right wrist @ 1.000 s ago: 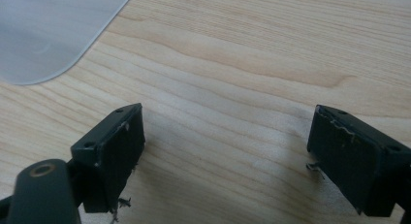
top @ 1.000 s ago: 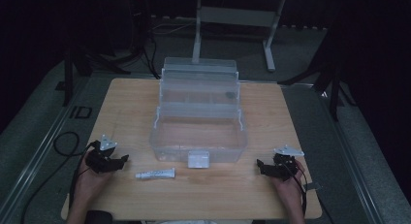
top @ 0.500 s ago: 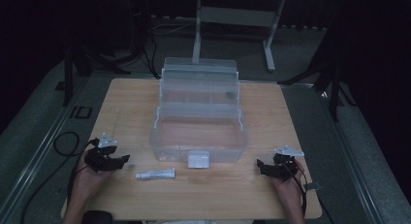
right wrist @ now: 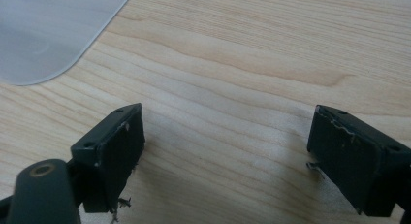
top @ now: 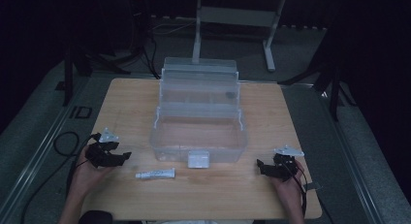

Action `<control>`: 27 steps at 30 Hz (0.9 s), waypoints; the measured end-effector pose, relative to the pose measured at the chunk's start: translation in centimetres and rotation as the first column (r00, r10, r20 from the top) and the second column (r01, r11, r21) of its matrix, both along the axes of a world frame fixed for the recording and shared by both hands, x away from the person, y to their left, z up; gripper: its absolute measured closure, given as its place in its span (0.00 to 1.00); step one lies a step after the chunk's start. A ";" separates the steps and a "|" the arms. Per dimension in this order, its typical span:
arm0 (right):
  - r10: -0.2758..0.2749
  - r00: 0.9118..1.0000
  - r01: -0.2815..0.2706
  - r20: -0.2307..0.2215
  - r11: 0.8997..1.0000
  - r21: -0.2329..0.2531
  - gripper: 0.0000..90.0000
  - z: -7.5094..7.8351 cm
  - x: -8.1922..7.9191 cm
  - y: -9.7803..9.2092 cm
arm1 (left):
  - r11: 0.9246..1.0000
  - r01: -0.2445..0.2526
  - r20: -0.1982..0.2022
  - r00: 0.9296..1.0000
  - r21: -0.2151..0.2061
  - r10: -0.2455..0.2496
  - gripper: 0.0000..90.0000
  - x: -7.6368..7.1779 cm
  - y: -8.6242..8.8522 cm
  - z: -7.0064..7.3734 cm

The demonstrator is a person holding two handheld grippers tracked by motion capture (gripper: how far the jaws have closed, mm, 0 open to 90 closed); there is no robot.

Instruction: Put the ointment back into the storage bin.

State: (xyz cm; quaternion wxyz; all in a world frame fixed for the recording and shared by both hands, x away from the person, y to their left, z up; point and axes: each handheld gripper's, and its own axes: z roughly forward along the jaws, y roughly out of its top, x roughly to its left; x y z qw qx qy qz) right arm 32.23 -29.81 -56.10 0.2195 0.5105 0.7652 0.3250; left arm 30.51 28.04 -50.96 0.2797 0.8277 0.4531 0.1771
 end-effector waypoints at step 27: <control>0.000 1.000 0.000 0.000 1.000 0.000 0.14 0.0 0.0 0.0 | 0.977 0.201 -0.017 0.980 0.077 -0.200 0.40 -0.7 -1.2 3.2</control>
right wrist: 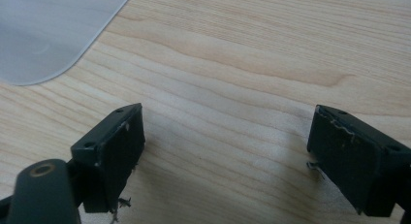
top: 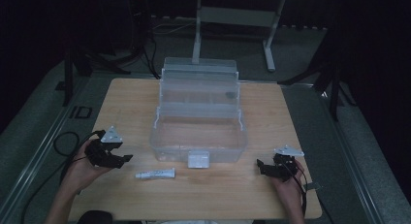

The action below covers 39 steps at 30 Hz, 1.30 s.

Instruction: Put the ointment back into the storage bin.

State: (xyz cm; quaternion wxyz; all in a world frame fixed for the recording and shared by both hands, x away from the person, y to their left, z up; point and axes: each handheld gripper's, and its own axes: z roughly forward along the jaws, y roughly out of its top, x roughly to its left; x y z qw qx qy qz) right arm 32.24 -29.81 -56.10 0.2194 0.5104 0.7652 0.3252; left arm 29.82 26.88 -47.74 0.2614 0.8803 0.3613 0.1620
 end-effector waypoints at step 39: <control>0.025 1.000 -0.025 -0.001 1.000 0.000 0.14 0.0 -0.1 0.1 | 0.969 0.220 -0.065 0.975 0.111 -0.214 0.40 -0.4 -2.7 1.9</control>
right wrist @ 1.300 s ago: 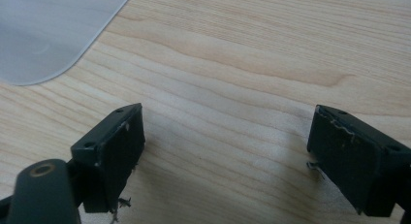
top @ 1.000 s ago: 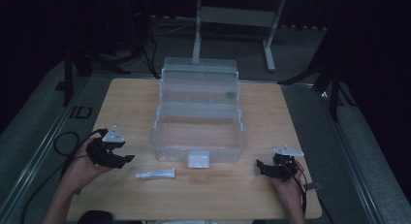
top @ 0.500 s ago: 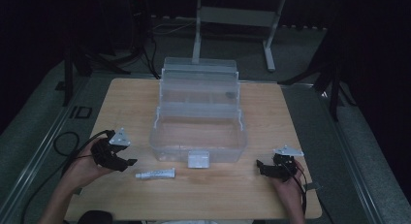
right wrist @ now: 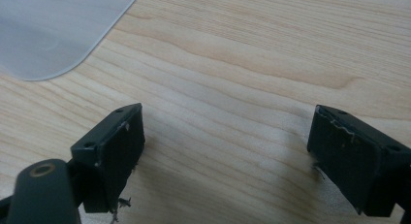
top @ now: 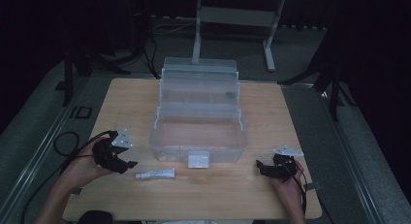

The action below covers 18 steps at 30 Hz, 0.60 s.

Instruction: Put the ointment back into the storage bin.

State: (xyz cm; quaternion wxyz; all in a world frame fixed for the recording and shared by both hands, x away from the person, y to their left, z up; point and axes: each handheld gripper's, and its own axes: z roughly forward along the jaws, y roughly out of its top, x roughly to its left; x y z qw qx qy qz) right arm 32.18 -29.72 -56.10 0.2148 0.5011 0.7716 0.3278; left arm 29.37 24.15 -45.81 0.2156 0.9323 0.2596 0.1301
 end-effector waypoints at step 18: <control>0.006 1.000 -0.006 0.000 1.000 -0.001 0.14 0.0 0.0 0.0 | 0.993 0.088 -0.042 0.996 0.080 -0.085 0.40 0.3 -2.0 0.5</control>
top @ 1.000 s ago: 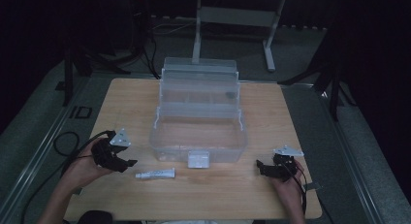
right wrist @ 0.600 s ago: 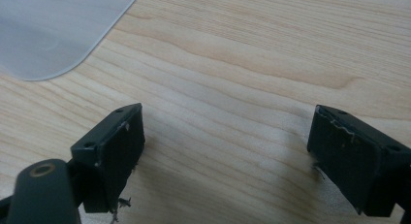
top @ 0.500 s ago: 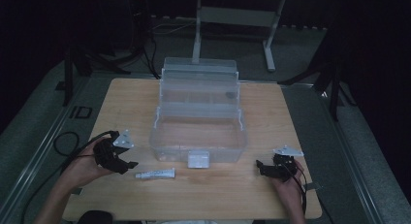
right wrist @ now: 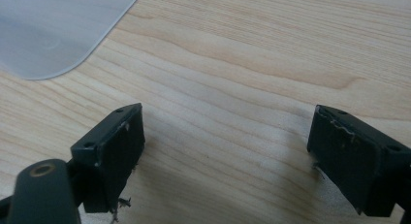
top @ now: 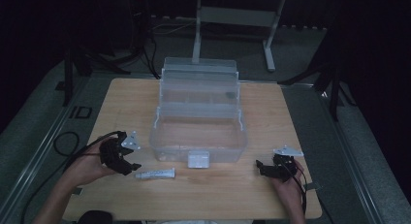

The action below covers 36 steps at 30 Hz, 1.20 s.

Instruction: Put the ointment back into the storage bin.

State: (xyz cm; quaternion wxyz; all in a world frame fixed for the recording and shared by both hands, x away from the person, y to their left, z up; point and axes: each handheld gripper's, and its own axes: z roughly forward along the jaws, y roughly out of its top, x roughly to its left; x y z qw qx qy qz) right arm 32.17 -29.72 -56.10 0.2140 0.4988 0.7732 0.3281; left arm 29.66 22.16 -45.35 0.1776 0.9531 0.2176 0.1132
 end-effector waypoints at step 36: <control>0.006 1.000 -0.006 0.000 1.000 0.001 0.14 0.0 0.0 0.0 | 0.983 0.140 -0.084 0.988 0.115 -0.131 0.51 1.0 -3.7 -1.5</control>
